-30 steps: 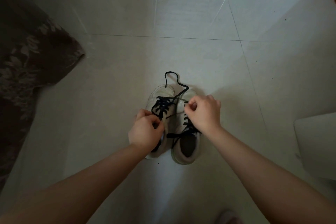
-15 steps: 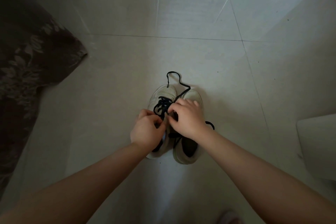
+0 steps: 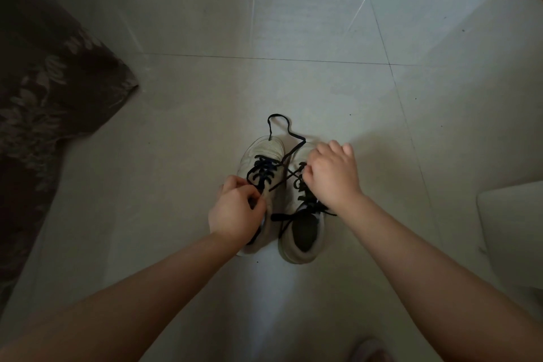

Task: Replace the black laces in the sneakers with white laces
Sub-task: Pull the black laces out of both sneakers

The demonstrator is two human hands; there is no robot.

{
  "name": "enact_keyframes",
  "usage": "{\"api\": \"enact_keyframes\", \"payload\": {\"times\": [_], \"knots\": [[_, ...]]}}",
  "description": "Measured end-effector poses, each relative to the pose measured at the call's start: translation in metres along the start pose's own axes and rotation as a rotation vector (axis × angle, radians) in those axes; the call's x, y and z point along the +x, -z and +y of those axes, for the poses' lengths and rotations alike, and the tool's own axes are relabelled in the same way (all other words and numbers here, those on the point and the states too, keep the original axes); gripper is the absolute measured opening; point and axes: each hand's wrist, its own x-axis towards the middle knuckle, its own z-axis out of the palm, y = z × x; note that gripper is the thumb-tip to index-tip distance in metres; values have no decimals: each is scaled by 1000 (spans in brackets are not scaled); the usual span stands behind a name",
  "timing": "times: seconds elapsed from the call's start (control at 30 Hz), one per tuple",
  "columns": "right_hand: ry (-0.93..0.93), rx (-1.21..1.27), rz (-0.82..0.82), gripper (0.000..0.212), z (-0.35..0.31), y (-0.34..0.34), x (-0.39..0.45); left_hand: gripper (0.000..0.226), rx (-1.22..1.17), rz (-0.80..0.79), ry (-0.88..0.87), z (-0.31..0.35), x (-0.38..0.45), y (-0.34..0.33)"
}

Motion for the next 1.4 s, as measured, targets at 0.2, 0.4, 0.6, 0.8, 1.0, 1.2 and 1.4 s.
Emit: {"api": "enact_keyframes", "payload": {"times": [0.2, 0.4, 0.6, 0.8, 1.0, 1.2, 1.4], "knots": [[353, 150, 56, 19, -37, -12, -9, 12, -9, 4, 28, 2, 1, -1], [350, 30, 14, 22, -43, -14, -5, 14, -6, -15, 18, 1, 3, 0], [100, -13, 83, 25, -8, -13, -1, 16, 13, -15, 15, 0, 3, 1], [40, 109, -224, 25, 13, 9, 6, 19, 6, -17, -77, -9, -2, -2], [219, 526, -172, 50, -25, 7, 14, 29, 14, -22, -455, -9, -7, -4], [261, 504, -375, 35, -26, 4, 24, 10, 11, -80, -833, 4, -17, 2], [85, 534, -351, 18, -21, 3, 11, 34, 91, 98, -344, -17, -3, 8]]}}
